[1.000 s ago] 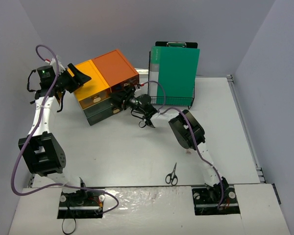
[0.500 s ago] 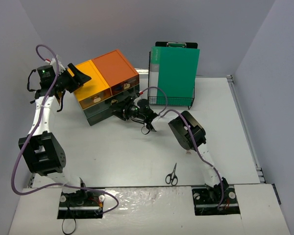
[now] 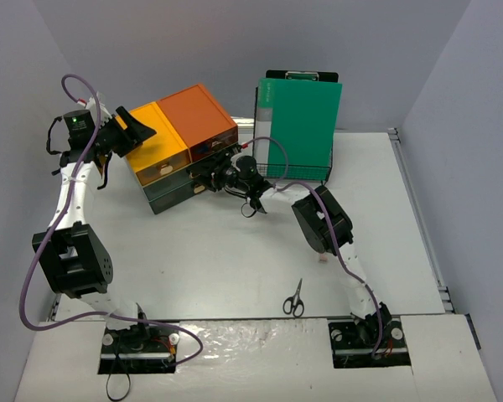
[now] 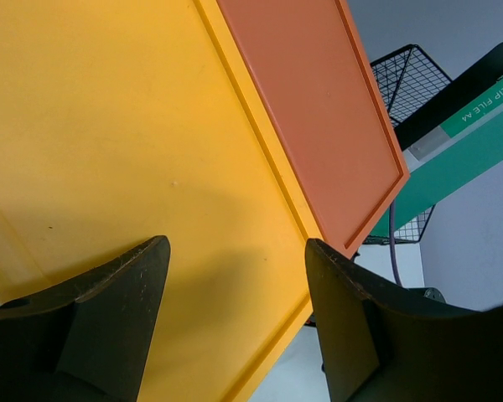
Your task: Organize the desk
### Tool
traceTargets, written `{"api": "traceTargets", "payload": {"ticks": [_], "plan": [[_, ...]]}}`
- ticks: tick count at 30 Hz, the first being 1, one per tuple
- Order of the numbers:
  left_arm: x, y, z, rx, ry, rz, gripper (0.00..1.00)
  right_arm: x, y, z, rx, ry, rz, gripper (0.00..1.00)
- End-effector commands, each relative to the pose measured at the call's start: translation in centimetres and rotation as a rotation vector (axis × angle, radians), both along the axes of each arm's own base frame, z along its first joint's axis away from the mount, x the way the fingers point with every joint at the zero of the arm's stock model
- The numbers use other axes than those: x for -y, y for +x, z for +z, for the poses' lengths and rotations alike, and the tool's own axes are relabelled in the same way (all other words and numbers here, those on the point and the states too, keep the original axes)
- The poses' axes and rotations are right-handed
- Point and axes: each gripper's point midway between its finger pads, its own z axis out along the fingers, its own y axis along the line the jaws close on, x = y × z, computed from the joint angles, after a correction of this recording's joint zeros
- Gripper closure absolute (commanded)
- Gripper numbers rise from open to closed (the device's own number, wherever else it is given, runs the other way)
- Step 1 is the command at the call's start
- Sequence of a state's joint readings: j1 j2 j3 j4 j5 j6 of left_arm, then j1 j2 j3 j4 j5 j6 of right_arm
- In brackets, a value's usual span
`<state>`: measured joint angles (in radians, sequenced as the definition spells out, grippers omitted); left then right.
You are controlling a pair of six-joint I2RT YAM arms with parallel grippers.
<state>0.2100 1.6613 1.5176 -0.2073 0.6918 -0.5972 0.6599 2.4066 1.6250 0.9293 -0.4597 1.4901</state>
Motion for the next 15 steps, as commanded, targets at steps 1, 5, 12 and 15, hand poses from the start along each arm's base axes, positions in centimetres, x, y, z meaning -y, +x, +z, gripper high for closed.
{"api": "traceTargets", "payload": {"ticks": [1, 5, 12, 15], "plan": [[-0.8, -0.5, -2.8, -0.109, 0.016, 0.024, 0.37, -0.1, 1.5, 4.1, 0.088, 0.085, -0.018, 0.55], [-0.9, -0.4, -2.9, -0.110, 0.017, 0.024, 0.37, -0.1, 1.7, 3.6, 0.078, 0.077, -0.028, 0.61], [-0.9, -0.3, -2.9, -0.111, 0.018, 0.023, 0.37, 0.2, 2.0, 2.9, 0.068, 0.046, -0.057, 0.86], [-0.9, -0.3, -3.0, -0.112, 0.018, 0.023, 0.37, 0.4, 2.0, 2.9, 0.071, 0.026, -0.063, 0.97]]}}
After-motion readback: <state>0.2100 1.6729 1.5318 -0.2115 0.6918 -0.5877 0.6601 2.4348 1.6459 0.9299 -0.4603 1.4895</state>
